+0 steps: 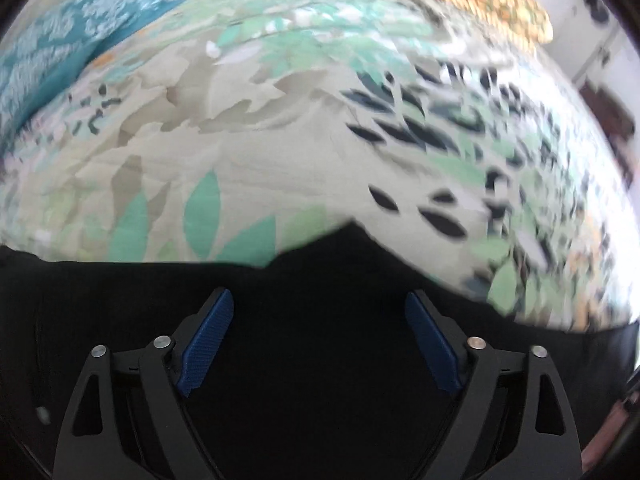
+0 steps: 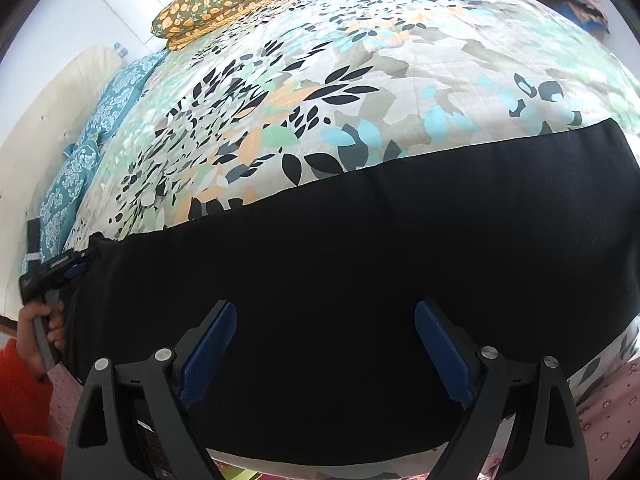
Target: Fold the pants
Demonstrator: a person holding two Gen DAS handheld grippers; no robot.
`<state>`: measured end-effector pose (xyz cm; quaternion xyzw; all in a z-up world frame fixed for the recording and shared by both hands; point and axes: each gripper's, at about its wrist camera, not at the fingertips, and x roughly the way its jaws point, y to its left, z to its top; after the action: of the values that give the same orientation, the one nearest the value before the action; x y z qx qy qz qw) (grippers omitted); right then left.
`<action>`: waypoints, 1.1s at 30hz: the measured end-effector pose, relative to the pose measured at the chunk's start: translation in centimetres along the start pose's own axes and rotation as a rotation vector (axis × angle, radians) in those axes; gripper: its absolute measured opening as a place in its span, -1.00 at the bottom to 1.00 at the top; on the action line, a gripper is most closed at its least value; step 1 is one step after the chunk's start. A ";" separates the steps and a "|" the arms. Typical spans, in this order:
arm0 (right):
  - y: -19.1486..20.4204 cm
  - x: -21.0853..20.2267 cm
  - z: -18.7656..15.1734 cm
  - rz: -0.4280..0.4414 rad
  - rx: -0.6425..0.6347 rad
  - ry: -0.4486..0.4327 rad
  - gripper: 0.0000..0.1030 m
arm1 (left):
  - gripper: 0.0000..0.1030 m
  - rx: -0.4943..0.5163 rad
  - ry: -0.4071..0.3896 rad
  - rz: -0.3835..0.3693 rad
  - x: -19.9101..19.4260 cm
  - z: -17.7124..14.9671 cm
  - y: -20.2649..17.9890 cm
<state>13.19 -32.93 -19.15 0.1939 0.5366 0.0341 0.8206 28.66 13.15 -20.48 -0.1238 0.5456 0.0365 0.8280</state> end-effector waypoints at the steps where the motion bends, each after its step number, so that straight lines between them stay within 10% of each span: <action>1: 0.0 0.0 0.0 0.002 0.000 -0.001 0.80 | 0.76 -0.021 -0.012 -0.010 -0.2 0.1 0.2; 15: 1.4 0.8 -0.1 -0.054 -0.071 0.021 0.99 | 0.76 0.048 -0.011 -0.044 -7.4 -4.7 0.7; 24: 1.6 0.9 -0.2 -0.072 -0.074 0.025 1.00 | 0.76 -0.103 0.024 0.126 -6.4 -7.6 6.8; 33: 3.1 1.8 -0.7 -0.183 -0.163 0.045 1.00 | 0.84 -0.015 0.031 0.162 -5.5 -7.9 5.0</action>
<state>13.79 -29.45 -19.84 0.0757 0.5659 0.0068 0.8210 18.39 16.45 -19.29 -0.0859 0.5662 0.1057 0.8130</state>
